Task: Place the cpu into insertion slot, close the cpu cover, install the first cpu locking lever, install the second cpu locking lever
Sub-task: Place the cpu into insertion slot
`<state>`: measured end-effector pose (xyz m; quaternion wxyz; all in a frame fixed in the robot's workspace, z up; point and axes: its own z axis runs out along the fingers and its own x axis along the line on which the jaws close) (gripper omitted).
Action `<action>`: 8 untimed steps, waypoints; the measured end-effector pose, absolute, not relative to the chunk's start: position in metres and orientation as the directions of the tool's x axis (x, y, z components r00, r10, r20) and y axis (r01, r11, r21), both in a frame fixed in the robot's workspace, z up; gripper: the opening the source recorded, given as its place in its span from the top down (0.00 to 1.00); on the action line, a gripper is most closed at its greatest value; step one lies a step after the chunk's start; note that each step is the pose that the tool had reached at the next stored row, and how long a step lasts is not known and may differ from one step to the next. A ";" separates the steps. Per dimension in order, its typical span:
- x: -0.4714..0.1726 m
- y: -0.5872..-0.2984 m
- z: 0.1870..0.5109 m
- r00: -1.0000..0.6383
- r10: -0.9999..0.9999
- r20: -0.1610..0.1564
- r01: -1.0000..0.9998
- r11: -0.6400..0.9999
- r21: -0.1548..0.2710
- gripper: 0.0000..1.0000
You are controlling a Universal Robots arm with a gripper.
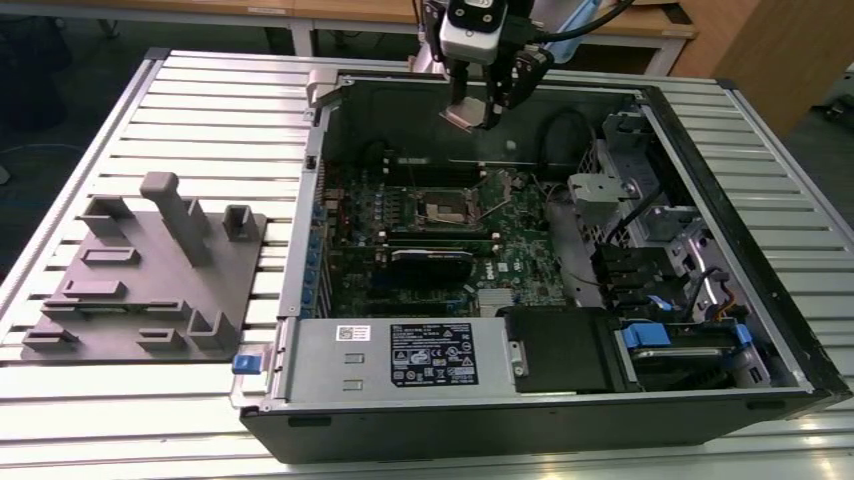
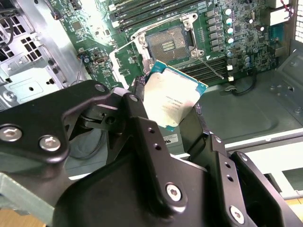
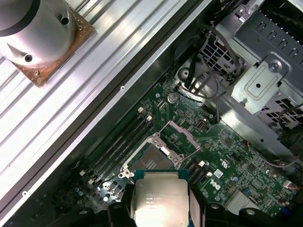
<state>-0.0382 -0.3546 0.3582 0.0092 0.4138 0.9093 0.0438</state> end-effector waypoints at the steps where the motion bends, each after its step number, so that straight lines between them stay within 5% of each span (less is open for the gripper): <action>1: -0.038 -0.355 0.358 -0.657 0.753 0.020 0.752 0.654 0.087 0.46; 8: -0.038 -0.355 0.358 -0.652 0.758 0.020 0.757 0.648 0.087 0.46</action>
